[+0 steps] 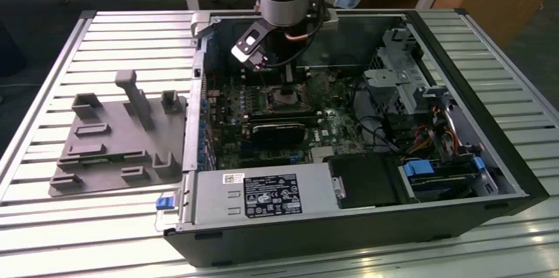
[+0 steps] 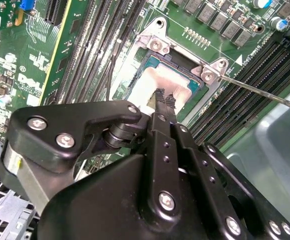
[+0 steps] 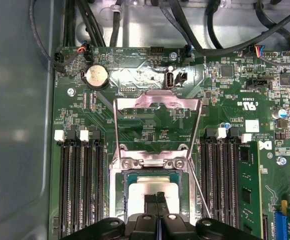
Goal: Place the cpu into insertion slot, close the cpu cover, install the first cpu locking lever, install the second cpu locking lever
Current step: 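Place the cpu into insertion slot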
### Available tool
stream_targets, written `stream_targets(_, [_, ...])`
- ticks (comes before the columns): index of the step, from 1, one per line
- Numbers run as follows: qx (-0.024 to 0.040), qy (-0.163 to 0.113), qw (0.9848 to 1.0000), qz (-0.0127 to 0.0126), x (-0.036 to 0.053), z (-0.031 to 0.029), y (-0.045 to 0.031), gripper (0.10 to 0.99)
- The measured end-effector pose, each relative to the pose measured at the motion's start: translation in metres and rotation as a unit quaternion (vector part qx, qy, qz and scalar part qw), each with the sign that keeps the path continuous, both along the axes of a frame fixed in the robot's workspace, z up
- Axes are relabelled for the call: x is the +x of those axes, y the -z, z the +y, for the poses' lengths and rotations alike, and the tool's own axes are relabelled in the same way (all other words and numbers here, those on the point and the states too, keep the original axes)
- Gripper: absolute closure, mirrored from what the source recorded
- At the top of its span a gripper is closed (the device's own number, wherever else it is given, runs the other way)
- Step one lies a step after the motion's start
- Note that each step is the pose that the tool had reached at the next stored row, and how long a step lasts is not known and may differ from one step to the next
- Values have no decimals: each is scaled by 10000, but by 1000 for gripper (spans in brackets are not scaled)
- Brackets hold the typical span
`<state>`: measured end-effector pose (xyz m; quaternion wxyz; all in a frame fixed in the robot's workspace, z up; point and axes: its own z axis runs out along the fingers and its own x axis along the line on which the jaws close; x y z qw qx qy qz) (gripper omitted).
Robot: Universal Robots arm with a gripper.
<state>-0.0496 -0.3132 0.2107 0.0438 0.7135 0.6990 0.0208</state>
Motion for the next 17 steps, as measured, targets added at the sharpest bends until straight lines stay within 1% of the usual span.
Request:
stream_targets(7, [0, 0, 10000, -1, 0, 0, -103, 984])
stream_targets(17, [0, 0, 10000, -10, 0, 0, -310, 984])
